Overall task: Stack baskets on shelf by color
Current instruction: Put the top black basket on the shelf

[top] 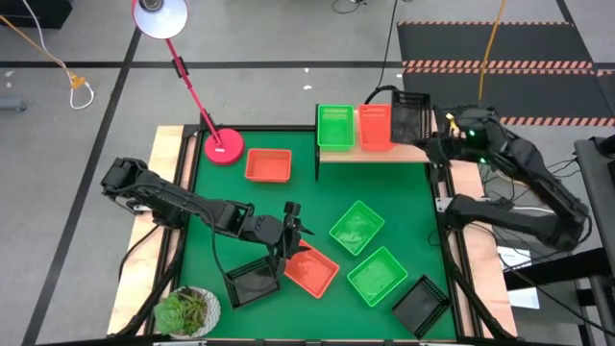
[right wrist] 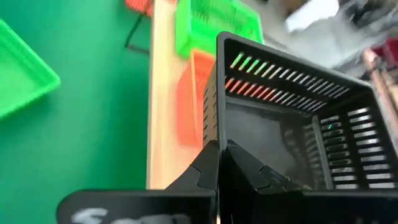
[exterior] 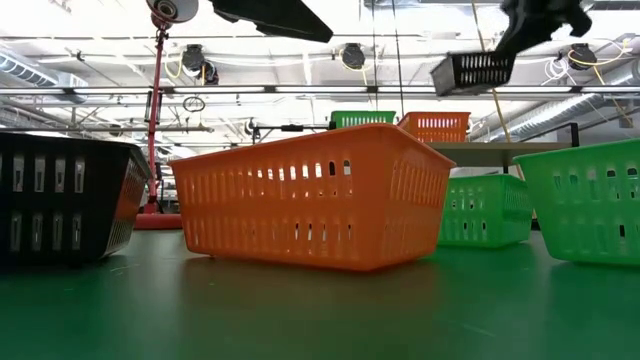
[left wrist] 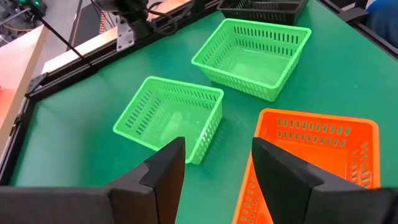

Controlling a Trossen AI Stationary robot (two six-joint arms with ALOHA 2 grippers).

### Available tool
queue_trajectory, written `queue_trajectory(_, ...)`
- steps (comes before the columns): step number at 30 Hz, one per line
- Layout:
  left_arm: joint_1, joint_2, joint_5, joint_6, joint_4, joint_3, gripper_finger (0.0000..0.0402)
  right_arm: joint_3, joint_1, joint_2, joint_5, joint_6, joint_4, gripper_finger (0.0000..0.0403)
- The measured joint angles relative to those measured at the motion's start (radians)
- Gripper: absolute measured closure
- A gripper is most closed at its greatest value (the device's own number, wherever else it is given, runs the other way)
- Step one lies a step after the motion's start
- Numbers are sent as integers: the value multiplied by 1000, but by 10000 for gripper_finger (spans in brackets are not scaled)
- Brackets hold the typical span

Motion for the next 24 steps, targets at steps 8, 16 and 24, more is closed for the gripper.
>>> queue_trajectory(8,-10,0,0,-47,-61,0,213,0,-209,26,-153,-133,-50,397)
queue_trajectory(16,-26,0,-1,-68,-84,0,213,0,-346,45,-180,-273,-178,398)
queue_trajectory(24,-53,0,-1,-83,-82,0,213,0,-426,120,-219,-364,-234,399)
